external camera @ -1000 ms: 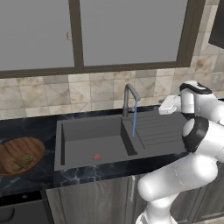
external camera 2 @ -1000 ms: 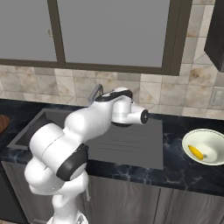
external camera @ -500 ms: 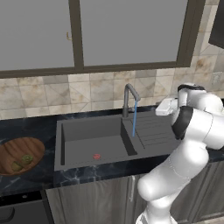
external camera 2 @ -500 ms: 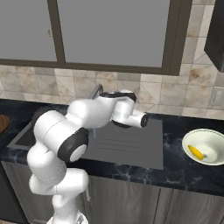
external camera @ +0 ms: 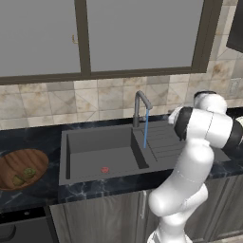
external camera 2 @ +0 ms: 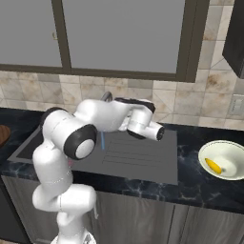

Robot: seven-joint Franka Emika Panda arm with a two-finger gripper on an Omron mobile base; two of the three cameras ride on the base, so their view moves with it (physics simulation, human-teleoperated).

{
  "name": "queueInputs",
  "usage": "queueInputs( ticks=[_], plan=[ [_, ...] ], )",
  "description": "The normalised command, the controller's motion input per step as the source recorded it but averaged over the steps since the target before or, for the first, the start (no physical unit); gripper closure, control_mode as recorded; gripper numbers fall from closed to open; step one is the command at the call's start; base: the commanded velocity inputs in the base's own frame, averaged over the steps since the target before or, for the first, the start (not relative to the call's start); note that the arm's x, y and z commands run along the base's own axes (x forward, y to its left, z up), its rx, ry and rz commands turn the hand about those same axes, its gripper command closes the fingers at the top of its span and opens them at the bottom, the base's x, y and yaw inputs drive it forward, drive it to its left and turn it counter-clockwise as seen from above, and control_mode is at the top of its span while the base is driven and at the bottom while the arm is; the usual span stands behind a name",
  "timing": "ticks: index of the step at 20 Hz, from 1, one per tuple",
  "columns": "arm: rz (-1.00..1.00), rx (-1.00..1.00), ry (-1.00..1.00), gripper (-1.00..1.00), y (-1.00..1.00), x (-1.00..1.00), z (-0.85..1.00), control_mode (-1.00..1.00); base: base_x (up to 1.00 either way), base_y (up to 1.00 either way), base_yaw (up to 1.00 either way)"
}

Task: Pick the kiwis from the sink and place them in one bowl. Place the lemon wedge in the other bowl. Then turn off the sink faucet.

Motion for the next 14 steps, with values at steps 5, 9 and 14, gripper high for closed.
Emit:
queueInputs(
  ticks=[5, 9, 14],
  plan=[
    [0.03, 0.11, 0.02, -1.0, -0.01, 0.48, -0.06, -1.0, 0.0, 0.0, 0.0],
    [0.03, 0.09, 0.01, -1.0, 0.0, 0.39, -0.17, -1.0, 0.0, 0.0, 0.0],
    [0.03, 0.07, 0.0, -1.0, 0.0, 0.32, -0.19, -1.0, 0.0, 0.0, 0.0]
  ],
)
